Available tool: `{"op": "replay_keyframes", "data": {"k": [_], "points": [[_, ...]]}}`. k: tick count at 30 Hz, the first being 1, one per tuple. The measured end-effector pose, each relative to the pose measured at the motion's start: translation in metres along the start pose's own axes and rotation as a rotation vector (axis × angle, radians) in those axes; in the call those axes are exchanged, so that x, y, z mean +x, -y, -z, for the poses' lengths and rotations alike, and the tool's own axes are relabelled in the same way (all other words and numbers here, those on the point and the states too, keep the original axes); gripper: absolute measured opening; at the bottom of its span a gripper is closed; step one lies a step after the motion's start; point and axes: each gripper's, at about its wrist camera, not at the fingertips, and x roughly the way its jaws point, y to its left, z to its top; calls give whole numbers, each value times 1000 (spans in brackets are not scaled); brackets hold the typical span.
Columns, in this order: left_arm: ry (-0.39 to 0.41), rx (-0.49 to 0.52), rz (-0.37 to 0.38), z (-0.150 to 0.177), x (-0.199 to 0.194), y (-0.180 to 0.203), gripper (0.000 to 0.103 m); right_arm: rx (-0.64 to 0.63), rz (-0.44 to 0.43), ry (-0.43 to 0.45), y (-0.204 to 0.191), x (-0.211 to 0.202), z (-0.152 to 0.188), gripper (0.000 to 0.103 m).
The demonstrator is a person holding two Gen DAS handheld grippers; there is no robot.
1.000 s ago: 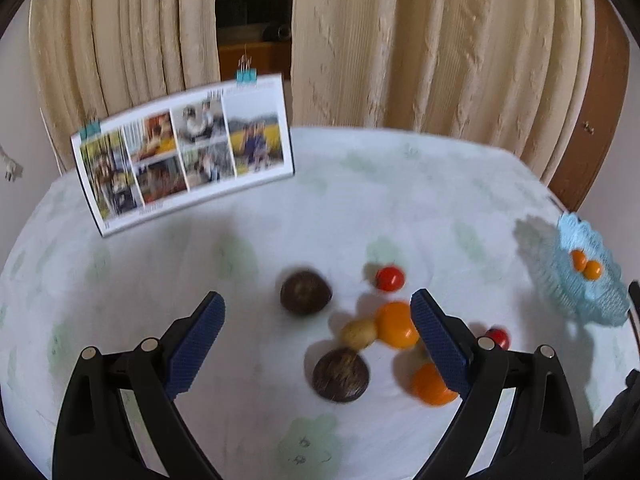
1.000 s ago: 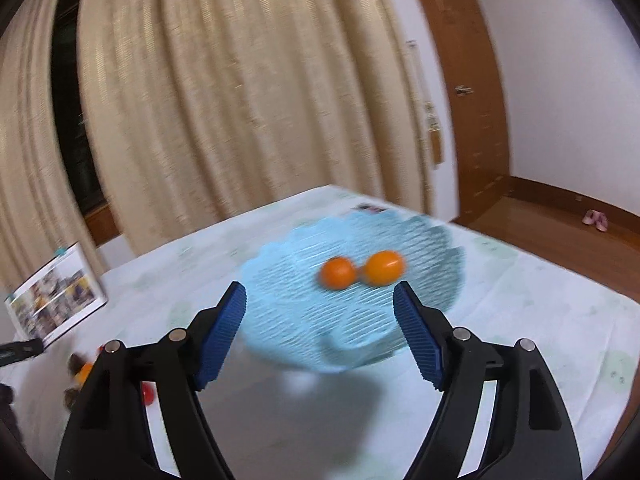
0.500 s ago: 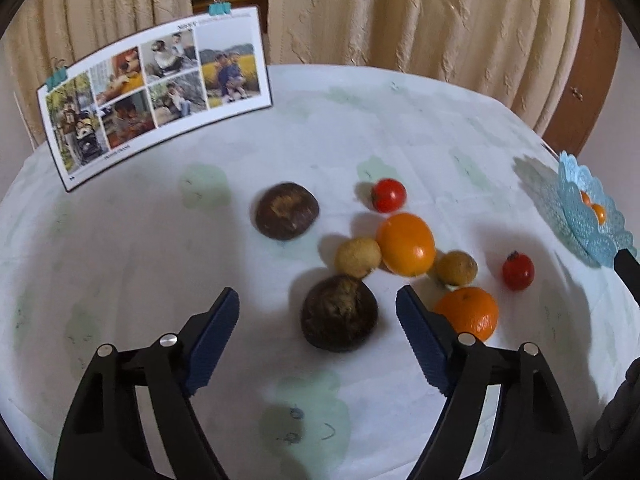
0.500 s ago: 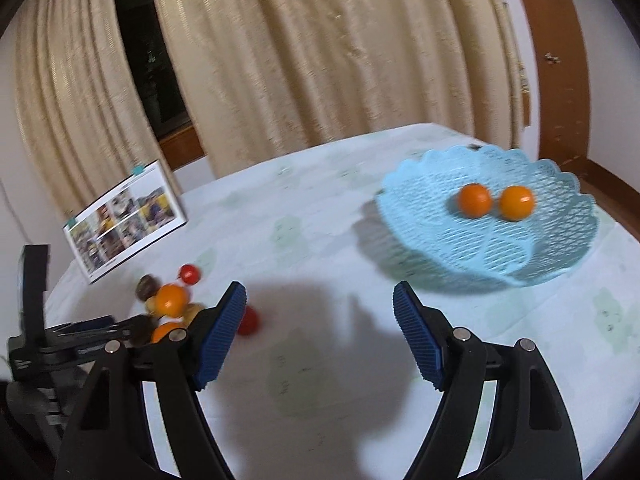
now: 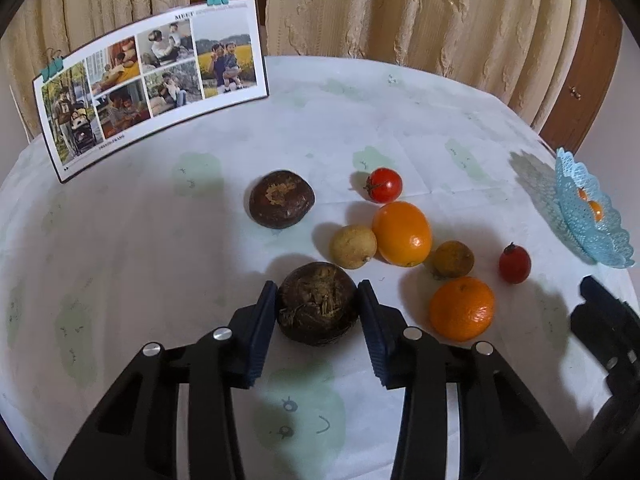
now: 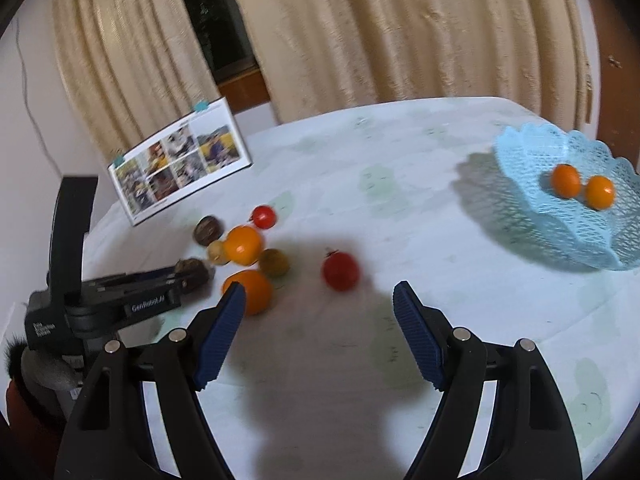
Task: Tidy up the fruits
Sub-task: 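Grasp the dark brown round fruit with the left tool, then grasp an orange with the right tool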
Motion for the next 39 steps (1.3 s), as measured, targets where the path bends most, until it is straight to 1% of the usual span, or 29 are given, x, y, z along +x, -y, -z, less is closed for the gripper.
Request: {"op": "replay_keyframes", "data": {"k": [6,10,16,20,22,24,25,26,27,28,30,31,32,35,39], "points": [[77,-15,-25,-7,-25,-6,41,-69,-25,-53,-24,14,-2,78],[125,-48,-50,-12,-41,-16,42,-115,-42,-84,-40,28,-6,78],[160,-87,-81,-13,-55,-29,42,-130,-41,-123,-52,48,-11,78],[166,-96,-89,-12,-57,-31,42,-151,-8,-155,-58,61,-9,77],[167,-97,-92,-12,-58,-31,42,-159,-1,-170,-60,67,-7,75],[170,-96,-92,-12,-59,-31,42,-168,3,-183,-62,71,-6,68],[171,-95,-91,-12,-59,-31,42,-173,5,-190,-63,74,-6,67],[171,-95,-90,-12,-59,-31,42,-176,9,-194,-64,76,-5,63],[171,-94,-90,-12,-59,-30,42,-180,14,-200,-64,78,-5,58],[170,-93,-89,-12,-59,-31,42,-180,15,-204,-64,79,-5,55],[169,-91,-88,-12,-58,-30,42,-177,18,-215,-62,83,-4,45],[168,-89,-87,-12,-58,-30,42,-176,13,-215,-62,83,-4,44],[167,-88,-87,-12,-58,-29,42,-178,9,-212,-62,83,-4,41],[163,-81,-84,-11,-56,-27,42,-189,12,-206,-64,80,-2,41],[162,-74,-82,-10,-55,-24,42,-174,-2,-187,-62,71,-3,41]]}}
